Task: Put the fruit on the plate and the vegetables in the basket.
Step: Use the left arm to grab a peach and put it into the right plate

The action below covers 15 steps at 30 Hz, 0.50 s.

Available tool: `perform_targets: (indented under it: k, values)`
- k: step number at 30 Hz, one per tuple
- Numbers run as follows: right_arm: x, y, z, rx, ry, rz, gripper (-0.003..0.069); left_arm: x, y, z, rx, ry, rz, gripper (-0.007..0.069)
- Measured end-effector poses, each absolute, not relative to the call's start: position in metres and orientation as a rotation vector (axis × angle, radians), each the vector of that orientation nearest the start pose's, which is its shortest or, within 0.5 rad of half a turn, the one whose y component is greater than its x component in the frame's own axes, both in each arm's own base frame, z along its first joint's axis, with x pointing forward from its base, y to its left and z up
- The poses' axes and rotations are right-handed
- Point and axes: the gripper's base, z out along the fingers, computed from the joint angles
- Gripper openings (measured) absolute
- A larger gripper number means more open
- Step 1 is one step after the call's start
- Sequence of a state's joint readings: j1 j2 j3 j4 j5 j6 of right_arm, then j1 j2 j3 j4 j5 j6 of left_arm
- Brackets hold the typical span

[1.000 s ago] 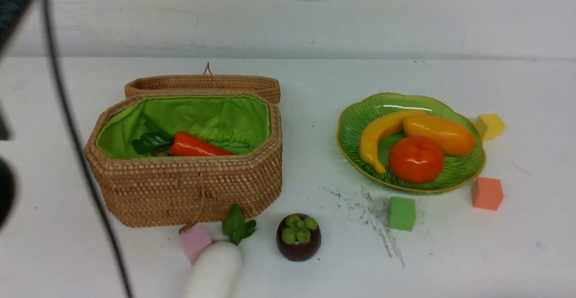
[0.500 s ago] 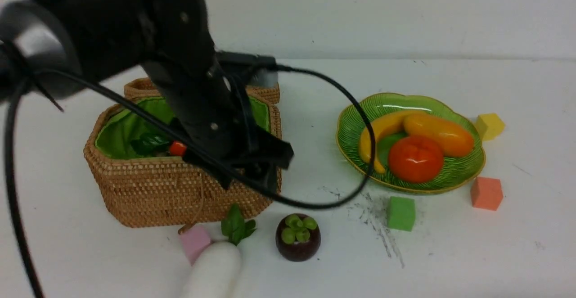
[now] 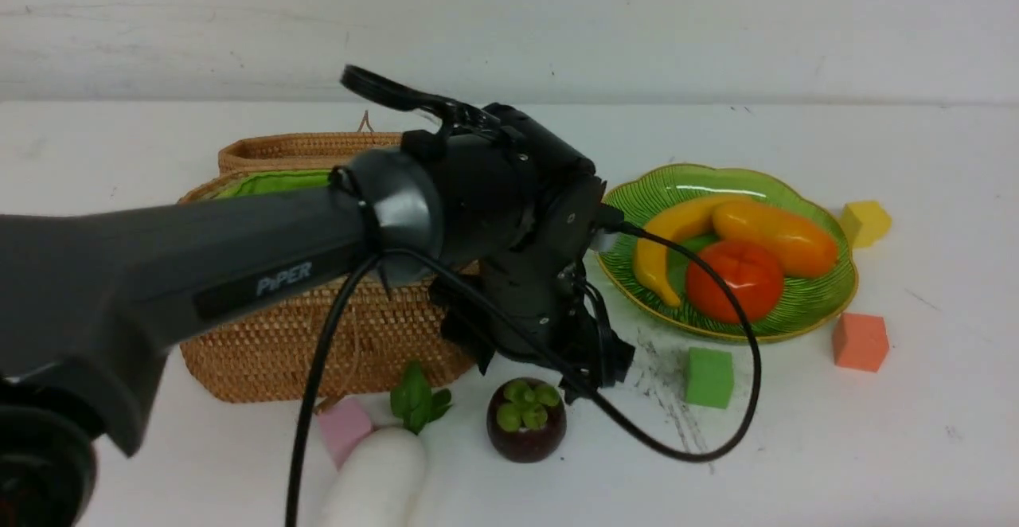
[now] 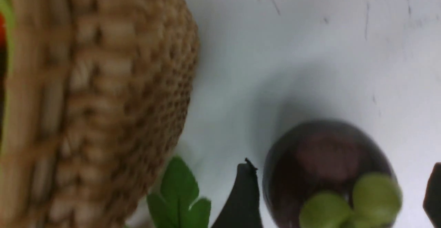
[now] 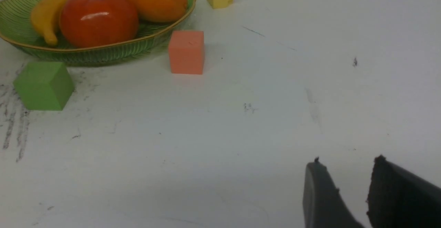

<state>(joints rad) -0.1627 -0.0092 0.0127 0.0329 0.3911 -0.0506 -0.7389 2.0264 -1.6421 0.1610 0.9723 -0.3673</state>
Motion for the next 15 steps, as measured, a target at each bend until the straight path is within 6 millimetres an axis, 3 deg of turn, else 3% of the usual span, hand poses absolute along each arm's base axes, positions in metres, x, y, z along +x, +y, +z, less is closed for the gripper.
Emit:
perform_targets:
  k: [15]
  values:
    - [0.051, -0.007, 0.174, 0.125, 1.875, -0.114, 0.0238, 0.322, -0.287, 0.203, 0.563, 2.903, -0.084, 0.057]
